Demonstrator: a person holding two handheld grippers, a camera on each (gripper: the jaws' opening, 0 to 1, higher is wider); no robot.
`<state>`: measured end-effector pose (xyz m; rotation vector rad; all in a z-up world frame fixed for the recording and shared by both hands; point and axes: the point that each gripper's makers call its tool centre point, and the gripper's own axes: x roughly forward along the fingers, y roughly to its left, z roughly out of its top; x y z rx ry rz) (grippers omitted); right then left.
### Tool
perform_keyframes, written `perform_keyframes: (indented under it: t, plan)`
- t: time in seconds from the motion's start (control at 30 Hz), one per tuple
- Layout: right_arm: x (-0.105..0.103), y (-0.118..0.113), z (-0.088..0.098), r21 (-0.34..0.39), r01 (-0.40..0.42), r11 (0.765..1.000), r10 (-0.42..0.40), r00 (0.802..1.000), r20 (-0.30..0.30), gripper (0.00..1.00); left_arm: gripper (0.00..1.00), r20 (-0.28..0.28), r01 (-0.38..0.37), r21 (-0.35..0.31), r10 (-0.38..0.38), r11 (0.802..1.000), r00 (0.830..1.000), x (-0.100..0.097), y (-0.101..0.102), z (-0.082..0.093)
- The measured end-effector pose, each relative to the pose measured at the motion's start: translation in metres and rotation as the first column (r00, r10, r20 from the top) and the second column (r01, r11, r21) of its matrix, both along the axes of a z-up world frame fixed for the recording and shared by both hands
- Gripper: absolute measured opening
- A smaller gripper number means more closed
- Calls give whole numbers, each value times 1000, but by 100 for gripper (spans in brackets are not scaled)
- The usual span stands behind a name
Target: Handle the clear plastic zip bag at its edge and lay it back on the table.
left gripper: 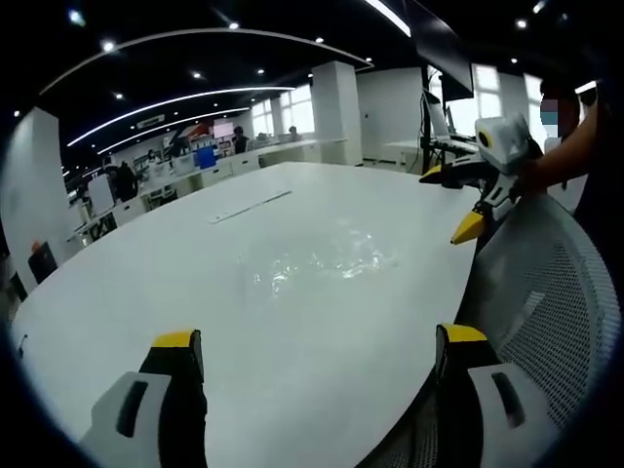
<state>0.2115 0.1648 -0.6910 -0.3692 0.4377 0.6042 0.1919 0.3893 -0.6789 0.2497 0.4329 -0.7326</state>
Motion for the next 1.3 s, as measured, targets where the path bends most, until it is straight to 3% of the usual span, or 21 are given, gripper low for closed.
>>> perform_keyframes:
  t: [0.27,0.8,1.1,1.3]
  plan:
    - [0,-1,0,0,2,1000,-2,1000,1,100,99,12,19,18,-19,1000,1000,9,-5,5]
    - [2,-8,-1,-27,25,999,-25,1000,6,99,96,6,72,43,-72,997,997,27,-39,12]
    - [5,-12,-6,-43,30,999,-30,1000,4,98,93,-18,96,61,-95,994,995,42,-53,2]
    - [5,-12,-5,-41,36,999,-36,999,5,98,89,-31,146,84,-144,986,989,47,-74,-4]
